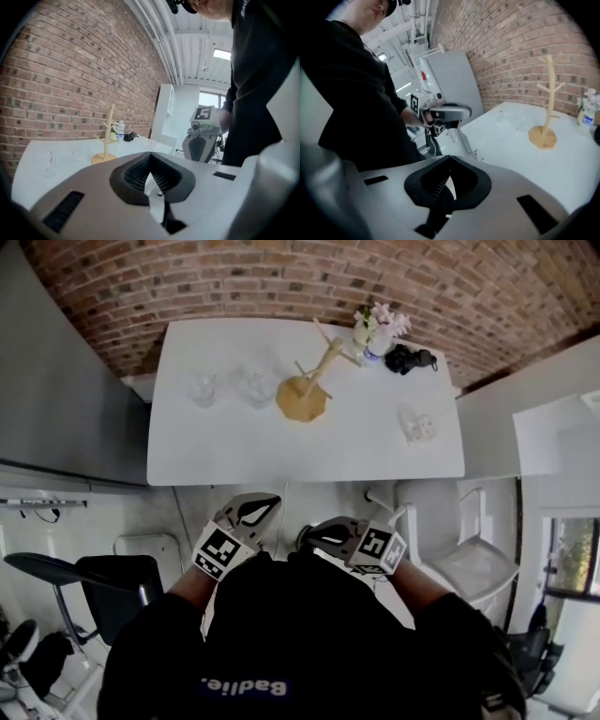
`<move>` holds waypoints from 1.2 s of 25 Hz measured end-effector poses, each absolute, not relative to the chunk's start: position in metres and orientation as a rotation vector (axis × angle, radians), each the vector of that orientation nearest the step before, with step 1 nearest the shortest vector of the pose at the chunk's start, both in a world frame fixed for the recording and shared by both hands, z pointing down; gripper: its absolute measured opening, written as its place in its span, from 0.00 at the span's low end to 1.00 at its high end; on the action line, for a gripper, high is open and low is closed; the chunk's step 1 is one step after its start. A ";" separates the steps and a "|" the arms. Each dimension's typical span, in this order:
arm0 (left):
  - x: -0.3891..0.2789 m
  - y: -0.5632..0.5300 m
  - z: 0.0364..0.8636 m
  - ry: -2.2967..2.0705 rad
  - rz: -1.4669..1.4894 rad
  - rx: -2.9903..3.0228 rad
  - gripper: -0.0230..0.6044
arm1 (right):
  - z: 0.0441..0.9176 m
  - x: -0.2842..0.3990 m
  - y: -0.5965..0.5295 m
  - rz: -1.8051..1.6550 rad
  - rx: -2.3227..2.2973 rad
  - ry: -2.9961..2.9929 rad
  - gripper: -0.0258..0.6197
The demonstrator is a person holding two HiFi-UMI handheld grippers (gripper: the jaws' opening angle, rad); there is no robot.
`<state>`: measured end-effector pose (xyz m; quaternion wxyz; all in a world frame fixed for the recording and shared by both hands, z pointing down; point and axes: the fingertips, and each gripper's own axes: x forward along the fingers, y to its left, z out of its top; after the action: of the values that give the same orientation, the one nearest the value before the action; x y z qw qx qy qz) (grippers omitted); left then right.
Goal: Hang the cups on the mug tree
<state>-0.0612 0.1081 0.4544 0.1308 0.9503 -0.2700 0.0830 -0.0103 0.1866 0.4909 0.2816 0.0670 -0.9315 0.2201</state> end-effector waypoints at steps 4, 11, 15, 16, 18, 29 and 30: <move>-0.045 0.095 0.400 -0.877 0.144 2.788 0.04 | 0.425 0.008 0.126 0.634 0.492 -2.742 0.09; -0.012 0.115 0.352 -1.061 0.050 2.701 0.04 | 0.387 0.042 0.103 0.689 0.573 -2.913 0.09; 0.009 0.131 0.353 -1.113 0.042 2.656 0.04 | 0.390 0.061 0.117 0.651 0.540 -2.927 0.09; 0.013 0.135 0.352 -1.125 0.053 2.650 0.04 | 0.391 0.065 0.120 0.645 0.536 -2.926 0.09; 0.018 0.140 0.349 -1.150 0.069 2.653 0.04 | 0.390 0.071 0.121 0.629 0.533 -2.927 0.09; 0.037 0.160 0.346 -1.158 0.065 2.668 0.04 | 0.381 0.086 0.133 0.591 0.550 -2.940 0.09; 0.037 0.160 0.345 -1.158 0.050 2.668 0.04 | 0.382 0.086 0.134 0.587 0.550 -2.938 0.09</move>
<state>0.0371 0.1603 0.3453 0.1160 0.9109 -0.3955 0.0170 0.0855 0.1336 0.3815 0.0475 0.1802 -0.9634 0.1925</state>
